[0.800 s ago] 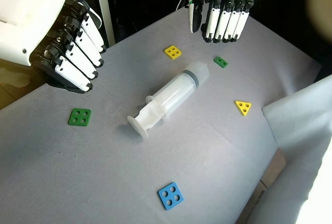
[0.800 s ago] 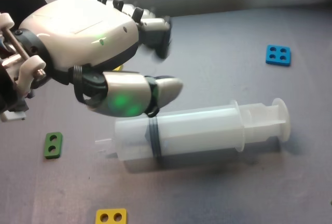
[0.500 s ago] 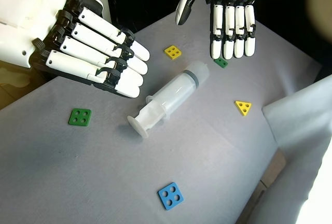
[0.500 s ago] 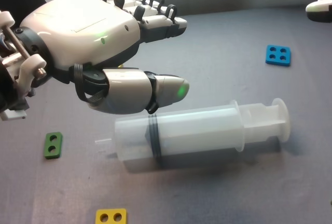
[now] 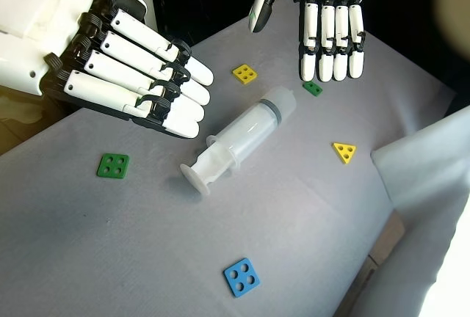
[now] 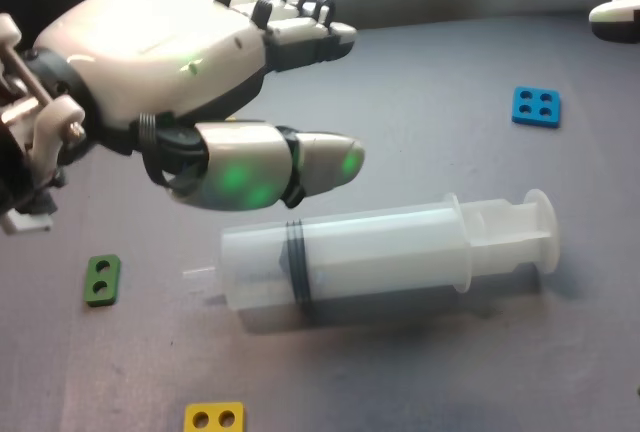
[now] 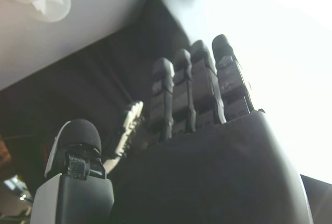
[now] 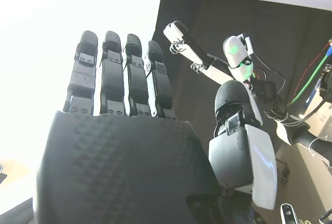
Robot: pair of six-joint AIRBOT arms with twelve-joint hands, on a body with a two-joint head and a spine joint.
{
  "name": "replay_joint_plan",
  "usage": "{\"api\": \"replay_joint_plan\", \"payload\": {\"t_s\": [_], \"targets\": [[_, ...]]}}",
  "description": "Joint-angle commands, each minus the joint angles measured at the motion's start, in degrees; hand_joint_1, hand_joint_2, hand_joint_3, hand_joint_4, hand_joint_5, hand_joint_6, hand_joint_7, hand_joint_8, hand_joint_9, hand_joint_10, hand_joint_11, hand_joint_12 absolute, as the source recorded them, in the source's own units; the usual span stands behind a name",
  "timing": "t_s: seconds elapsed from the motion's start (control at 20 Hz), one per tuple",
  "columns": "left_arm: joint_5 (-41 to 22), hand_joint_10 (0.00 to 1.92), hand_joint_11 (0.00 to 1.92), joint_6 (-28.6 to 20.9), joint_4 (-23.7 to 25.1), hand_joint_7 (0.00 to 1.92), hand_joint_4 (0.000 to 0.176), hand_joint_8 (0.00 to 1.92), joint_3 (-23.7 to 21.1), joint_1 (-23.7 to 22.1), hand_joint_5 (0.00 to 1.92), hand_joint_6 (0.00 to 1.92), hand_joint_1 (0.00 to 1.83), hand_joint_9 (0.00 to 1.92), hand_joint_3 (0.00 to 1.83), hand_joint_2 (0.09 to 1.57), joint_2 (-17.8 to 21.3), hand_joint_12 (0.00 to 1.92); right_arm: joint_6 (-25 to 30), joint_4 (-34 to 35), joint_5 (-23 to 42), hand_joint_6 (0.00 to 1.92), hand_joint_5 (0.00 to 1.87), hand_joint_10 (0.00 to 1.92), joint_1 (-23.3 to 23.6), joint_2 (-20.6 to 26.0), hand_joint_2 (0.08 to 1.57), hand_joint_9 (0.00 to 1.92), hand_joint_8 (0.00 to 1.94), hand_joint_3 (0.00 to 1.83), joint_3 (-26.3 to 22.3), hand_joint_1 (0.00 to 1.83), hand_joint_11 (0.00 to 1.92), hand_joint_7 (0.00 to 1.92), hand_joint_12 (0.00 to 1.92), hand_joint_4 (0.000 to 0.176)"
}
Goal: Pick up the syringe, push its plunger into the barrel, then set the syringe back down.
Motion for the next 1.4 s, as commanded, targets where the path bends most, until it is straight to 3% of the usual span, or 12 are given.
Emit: {"api": "replay_joint_plan", "payload": {"t_s": [0.0,0.15,0.35,0.55,0.65,0.75,1.15,1.35], "targets": [[-6.83,0.00,0.05,-0.69,1.22,0.19,0.000,0.00,-0.16,0.06,0.23,0.00,0.00,0.15,0.00,1.24,-0.49,0.14,0.08,1.88,-0.93,0.01,0.21,0.00,0.85,0.08,1.25,0.16,0.00,0.01,-0.01,0.00,0.00,0.20,0.20,0.000],[-10.12,0.00,0.04,-2.27,1.73,0.17,0.000,0.00,-0.41,2.86,0.21,0.00,0.00,0.14,0.00,1.24,-2.01,0.14,0.06,1.88,-0.93,0.01,0.23,0.00,0.85,0.08,1.25,0.16,0.00,0.01,-0.01,0.00,0.00,0.22,0.23,0.000],[-15.42,0.00,0.00,-3.10,0.80,0.07,0.000,0.00,-0.01,5.67,0.09,0.00,0.36,0.05,0.00,1.11,-6.92,0.10,-0.03,1.87,-0.93,0.00,0.22,0.00,0.83,0.08,1.25,0.17,0.00,0.00,-0.02,0.00,0.00,0.22,0.20,0.000],[-19.50,0.00,0.00,-3.01,-0.12,0.04,0.000,0.00,0.74,8.93,0.04,0.00,0.52,0.03,0.00,1.05,-12.16,0.07,-0.11,1.87,-0.93,0.01,0.21,0.01,0.83,0.08,1.25,0.16,0.01,0.00,-0.03,0.00,0.00,0.22,0.13,0.000],[-21.49,0.00,0.00,-3.01,-0.65,0.01,0.000,0.00,0.89,11.10,0.01,0.00,0.64,0.00,0.00,1.03,-13.86,0.03,-0.12,1.87,-0.93,0.00,0.23,0.01,0.83,0.08,1.25,0.18,0.00,0.00,-0.04,0.00,0.00,0.23,0.22,0.000],[-22.88,0.00,0.00,-2.79,-1.43,0.00,0.000,0.00,1.43,13.17,0.00,0.00,0.72,0.00,0.00,0.99,-15.77,0.00,-0.13,1.87,-0.93,0.00,0.23,0.00,0.83,0.07,1.25,0.17,0.00,0.00,-0.09,0.00,0.00,0.22,0.19,0.000],[-22.80,0.00,0.07,1.09,-4.23,0.01,0.000,0.00,5.71,15.16,0.05,0.01,1.09,0.00,0.00,0.98,-22.08,0.04,-0.14,1.87,-0.93,0.01,0.26,0.01,0.83,0.08,1.26,0.19,0.00,0.00,-0.11,0.00,0.00,0.25,0.25,0.000],[-22.82,0.00,0.07,6.85,-7.81,0.02,0.000,0.00,6.84,15.56,0.05,0.00,1.21,0.00,0.01,1.01,-23.94,0.04,-0.14,1.87,-0.92,0.00,0.26,0.00,0.83,0.08,1.26,0.20,0.00,0.00,-0.11,0.00,0.00,0.26,0.28,0.000]]}}
